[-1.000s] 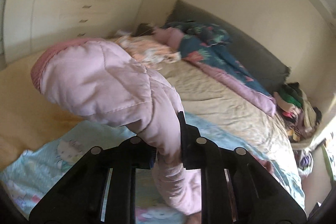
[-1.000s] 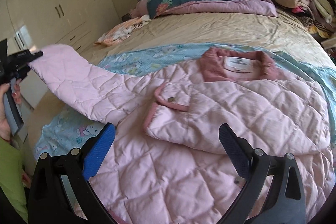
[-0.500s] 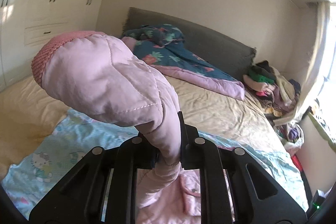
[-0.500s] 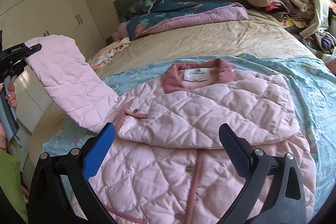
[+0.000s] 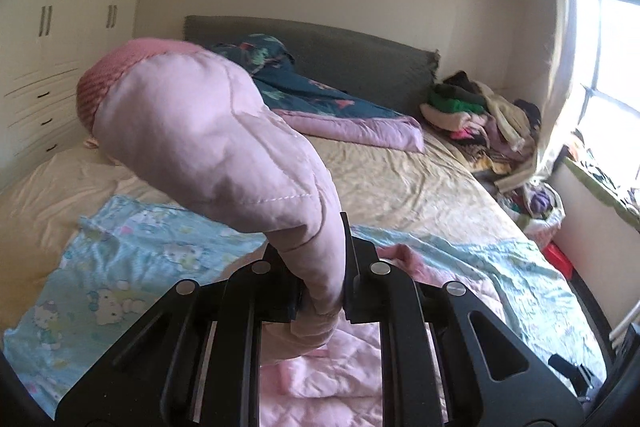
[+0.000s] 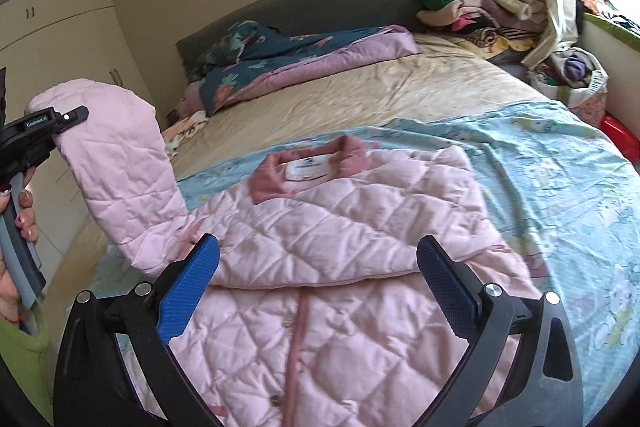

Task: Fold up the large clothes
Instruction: 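Lift the sleeve with the left gripper and fold it across the jacket front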

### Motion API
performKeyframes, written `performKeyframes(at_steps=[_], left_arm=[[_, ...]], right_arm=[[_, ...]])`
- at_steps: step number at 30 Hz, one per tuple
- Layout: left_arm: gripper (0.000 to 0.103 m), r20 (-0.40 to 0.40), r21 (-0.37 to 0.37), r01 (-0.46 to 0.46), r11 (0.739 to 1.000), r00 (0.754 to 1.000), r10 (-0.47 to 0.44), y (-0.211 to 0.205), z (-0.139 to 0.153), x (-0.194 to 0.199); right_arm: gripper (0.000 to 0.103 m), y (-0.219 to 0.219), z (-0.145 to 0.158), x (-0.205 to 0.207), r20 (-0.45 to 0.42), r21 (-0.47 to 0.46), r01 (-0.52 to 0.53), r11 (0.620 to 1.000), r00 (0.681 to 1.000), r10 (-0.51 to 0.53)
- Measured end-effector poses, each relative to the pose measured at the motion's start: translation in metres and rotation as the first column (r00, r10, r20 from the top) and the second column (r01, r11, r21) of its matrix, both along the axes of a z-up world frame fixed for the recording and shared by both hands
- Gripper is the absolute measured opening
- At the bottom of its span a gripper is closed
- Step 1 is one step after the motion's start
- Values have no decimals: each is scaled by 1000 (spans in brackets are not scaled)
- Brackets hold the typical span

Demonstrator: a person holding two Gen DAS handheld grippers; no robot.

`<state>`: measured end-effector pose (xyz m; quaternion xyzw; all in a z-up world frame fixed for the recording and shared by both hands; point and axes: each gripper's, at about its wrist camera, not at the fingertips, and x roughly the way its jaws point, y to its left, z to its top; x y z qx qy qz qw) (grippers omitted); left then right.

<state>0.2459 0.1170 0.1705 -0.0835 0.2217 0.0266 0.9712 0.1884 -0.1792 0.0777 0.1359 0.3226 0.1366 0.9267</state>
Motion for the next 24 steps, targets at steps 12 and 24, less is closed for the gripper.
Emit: performKeyframes(at_steps=[12, 24], left_arm=[[8, -84, 63, 162, 985, 984, -156, -82, -49, 14], [8, -202, 154, 280, 947, 948, -247, -140, -110, 23]], right_arm=[[98, -45, -23, 3, -46, 48, 76, 996, 996, -74], [98, -83, -40, 5, -82, 85, 161, 983, 985, -154]])
